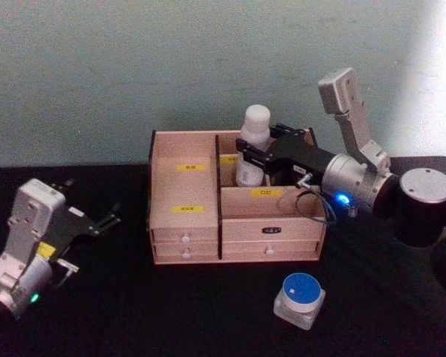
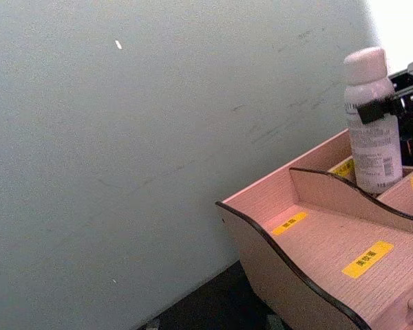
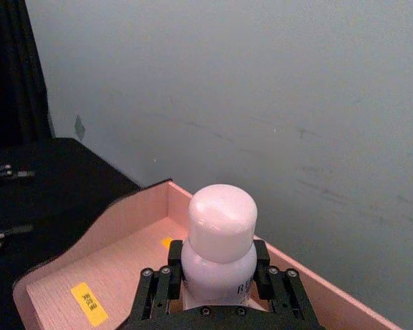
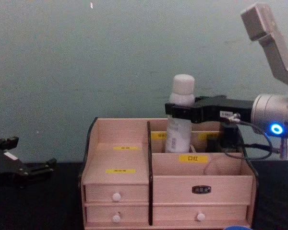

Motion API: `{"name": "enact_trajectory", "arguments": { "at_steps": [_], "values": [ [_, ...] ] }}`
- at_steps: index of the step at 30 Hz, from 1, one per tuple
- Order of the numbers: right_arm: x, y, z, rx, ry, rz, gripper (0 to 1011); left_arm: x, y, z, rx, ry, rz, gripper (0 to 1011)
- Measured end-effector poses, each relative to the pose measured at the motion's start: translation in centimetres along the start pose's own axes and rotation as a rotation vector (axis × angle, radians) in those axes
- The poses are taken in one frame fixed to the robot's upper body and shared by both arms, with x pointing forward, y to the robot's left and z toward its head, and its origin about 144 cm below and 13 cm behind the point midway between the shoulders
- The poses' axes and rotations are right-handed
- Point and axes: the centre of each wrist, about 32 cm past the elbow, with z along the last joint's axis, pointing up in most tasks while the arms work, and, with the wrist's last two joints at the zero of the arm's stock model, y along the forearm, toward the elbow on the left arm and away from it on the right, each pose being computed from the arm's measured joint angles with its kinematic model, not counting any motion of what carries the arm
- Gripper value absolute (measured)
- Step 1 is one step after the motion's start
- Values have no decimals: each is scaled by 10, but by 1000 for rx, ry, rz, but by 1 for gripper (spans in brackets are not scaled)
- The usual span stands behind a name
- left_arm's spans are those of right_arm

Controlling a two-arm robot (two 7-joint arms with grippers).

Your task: Pick up the facial cleanser and watermelon frost from the table and place them into the tiered storage box.

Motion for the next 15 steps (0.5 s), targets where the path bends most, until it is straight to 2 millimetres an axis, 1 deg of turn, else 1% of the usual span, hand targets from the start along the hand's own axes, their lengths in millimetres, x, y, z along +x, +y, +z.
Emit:
{"name": "enact_trajectory", "arguments": {
  "at_steps": [15],
  "values": [
    [1, 6, -15, -44, 23, -11, 601, 0, 0, 0, 0, 0, 0, 1001]
  ]
}}
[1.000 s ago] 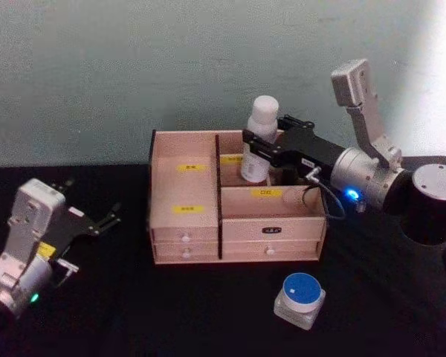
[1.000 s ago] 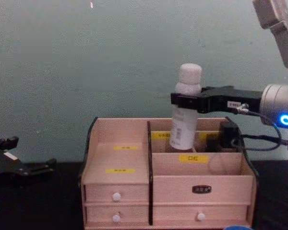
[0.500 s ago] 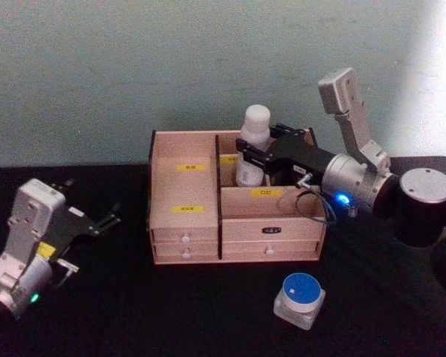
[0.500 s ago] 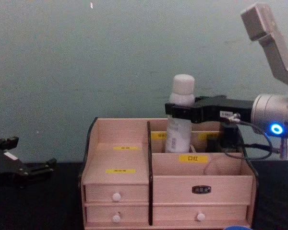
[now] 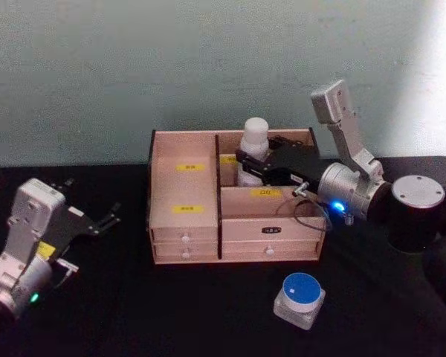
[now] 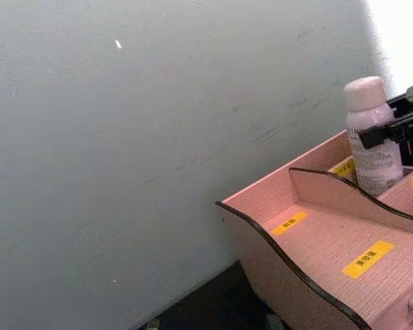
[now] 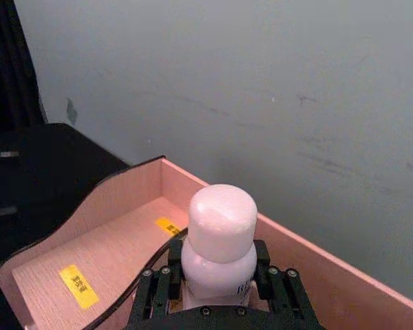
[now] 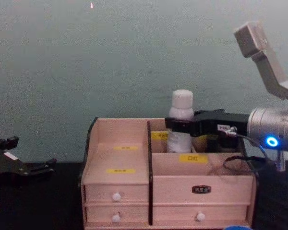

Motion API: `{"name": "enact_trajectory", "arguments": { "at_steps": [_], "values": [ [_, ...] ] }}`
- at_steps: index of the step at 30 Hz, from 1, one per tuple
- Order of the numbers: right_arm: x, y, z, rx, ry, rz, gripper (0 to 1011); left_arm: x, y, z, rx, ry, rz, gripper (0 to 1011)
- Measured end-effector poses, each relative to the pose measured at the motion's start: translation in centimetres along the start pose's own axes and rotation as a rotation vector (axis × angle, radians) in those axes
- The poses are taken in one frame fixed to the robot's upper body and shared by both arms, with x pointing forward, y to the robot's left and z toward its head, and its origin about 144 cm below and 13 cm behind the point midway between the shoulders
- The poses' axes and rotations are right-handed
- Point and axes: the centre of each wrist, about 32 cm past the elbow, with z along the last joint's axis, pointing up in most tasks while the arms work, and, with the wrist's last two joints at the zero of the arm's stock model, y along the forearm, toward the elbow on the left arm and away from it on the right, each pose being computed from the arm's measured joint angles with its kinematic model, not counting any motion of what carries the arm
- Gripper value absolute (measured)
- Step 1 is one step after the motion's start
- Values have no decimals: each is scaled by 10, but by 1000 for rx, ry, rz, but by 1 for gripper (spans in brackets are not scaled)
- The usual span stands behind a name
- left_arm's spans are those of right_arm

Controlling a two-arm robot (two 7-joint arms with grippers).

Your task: Pick up the facial cleanser and watermelon frost from the table and place them into the tiered storage box.

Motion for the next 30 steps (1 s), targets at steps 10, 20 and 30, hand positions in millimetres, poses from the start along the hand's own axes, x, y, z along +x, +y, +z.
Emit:
{"name": "enact_trajectory", "arguments": {
  "at_steps": [10, 20, 30],
  "values": [
    [0, 3, -7, -18, 18, 1, 602, 0, 0, 0, 0, 0, 0, 1001],
    [0, 3, -8, -24, 14, 4, 602, 0, 0, 0, 0, 0, 0, 1002],
    [0, 3, -7, -22, 16, 3, 744, 0, 0, 0, 0, 0, 0, 1001]
  ]
}}
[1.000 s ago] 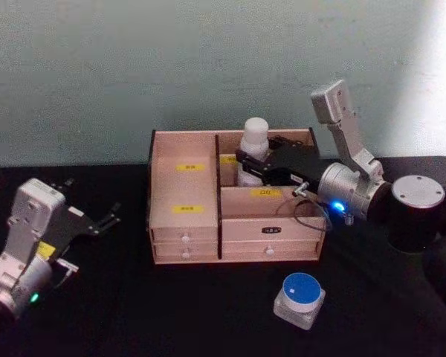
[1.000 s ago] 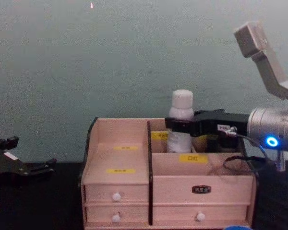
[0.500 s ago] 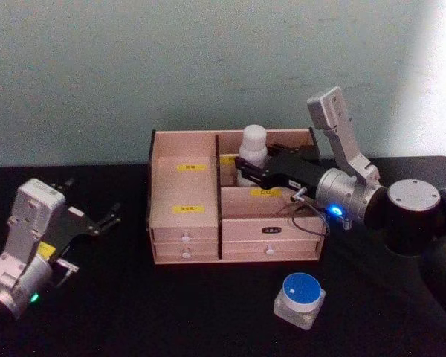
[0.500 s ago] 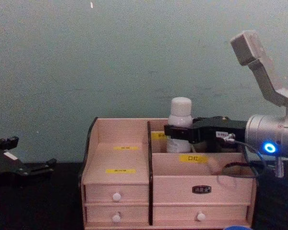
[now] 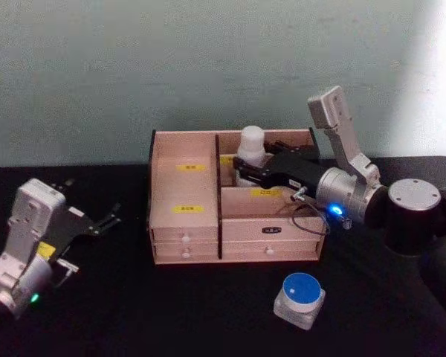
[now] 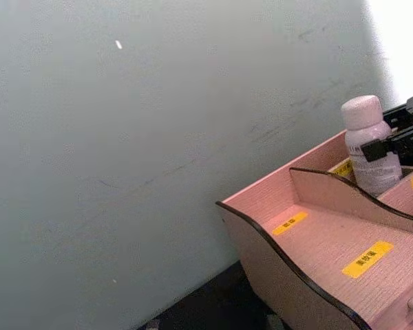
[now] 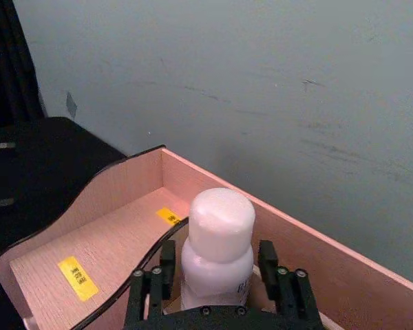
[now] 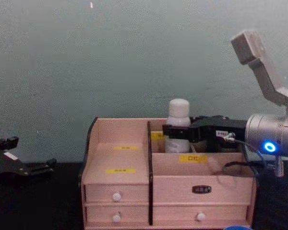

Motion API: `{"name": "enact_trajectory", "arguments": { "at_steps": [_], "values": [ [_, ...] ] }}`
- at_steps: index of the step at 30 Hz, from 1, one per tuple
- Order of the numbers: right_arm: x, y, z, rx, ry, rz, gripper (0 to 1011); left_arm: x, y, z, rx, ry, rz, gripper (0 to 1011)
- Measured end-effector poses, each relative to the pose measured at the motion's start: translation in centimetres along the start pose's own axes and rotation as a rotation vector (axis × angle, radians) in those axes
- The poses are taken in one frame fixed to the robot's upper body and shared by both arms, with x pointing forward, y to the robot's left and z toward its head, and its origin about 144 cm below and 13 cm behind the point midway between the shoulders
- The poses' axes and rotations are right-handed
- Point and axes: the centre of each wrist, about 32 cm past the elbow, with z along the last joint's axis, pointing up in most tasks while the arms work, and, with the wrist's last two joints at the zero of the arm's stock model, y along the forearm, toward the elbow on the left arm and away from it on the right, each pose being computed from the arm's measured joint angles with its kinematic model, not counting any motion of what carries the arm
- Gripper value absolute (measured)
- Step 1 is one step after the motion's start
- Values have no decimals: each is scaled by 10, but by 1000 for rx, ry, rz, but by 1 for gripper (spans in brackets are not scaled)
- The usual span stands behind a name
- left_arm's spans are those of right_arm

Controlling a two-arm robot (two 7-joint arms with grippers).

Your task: Pick up the facial cleanser and watermelon frost from the table and place them into the tiered storage box.

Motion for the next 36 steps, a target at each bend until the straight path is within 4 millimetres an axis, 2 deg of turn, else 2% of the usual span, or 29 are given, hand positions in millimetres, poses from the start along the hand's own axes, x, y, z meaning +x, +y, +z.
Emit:
{"name": "enact_trajectory", "arguments": {
  "at_steps": [9, 17, 22, 32, 36],
  "values": [
    [0, 0, 0, 0, 1, -1, 997, 0, 0, 0, 0, 0, 0, 1002],
    [0, -1, 0, 0, 1, -2, 1003, 0, 0, 0, 0, 0, 0, 1001],
    [-1, -8, 2, 15, 8, -2, 1003, 0, 0, 0, 0, 0, 0, 1001],
    [-8, -36, 5, 55, 23, -3, 1003, 0, 0, 0, 0, 0, 0, 1001],
    [-14, -53, 6, 75, 20, 13, 1002, 0, 0, 0, 0, 0, 0, 1001]
  ]
}}
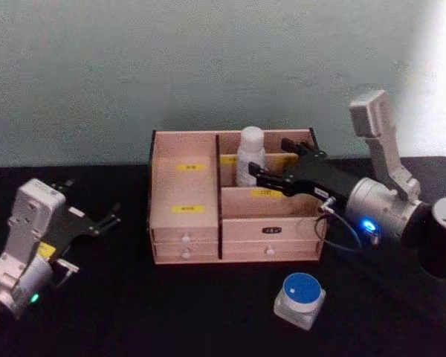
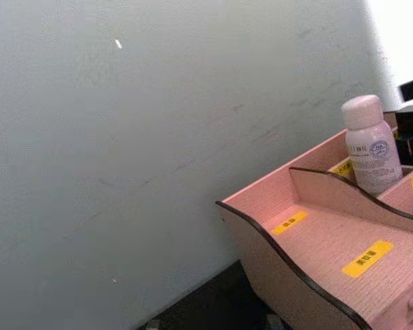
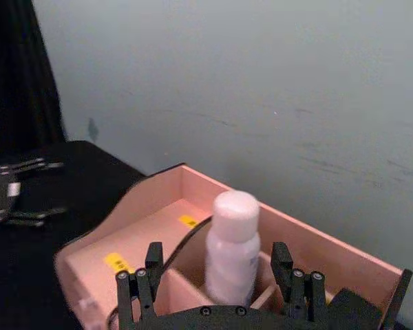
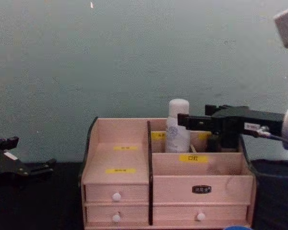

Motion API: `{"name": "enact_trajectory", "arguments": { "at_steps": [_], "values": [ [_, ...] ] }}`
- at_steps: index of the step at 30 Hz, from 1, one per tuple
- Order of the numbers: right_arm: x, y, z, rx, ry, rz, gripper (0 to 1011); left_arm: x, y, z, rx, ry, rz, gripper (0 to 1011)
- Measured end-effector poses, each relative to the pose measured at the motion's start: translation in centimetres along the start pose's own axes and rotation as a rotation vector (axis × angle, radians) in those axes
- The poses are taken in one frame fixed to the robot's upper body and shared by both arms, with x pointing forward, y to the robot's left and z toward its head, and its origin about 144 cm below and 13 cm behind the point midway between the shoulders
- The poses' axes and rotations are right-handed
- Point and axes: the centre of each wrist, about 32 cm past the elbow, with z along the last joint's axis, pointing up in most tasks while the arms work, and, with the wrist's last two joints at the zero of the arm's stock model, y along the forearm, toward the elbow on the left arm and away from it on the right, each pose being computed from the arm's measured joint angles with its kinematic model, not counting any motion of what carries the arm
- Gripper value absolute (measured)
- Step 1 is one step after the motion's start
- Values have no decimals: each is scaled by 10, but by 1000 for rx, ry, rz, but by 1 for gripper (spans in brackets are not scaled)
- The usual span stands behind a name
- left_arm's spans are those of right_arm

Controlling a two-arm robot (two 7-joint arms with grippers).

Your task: Pick up the facial cleanser and watermelon frost from the table and place them into the tiered storage box.

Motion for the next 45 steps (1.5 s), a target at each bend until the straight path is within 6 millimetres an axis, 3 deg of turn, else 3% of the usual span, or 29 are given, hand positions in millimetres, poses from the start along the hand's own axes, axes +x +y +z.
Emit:
{"name": "enact_trajectory", "arguments": {
  "at_steps": [12, 22, 33, 45],
  "values": [
    [-23, -52, -12, -49, 4, 64, 1002, 0, 0, 0, 0, 0, 0, 1001],
    [-37, -84, -26, -134, 2, 103, 1003, 0, 0, 0, 0, 0, 0, 1002],
    [-43, -95, -30, -245, -9, 134, 1002, 0, 0, 0, 0, 0, 0, 1001],
    [-42, -91, -26, -369, -28, 178, 1002, 0, 0, 0, 0, 0, 0, 1001]
  ]
}}
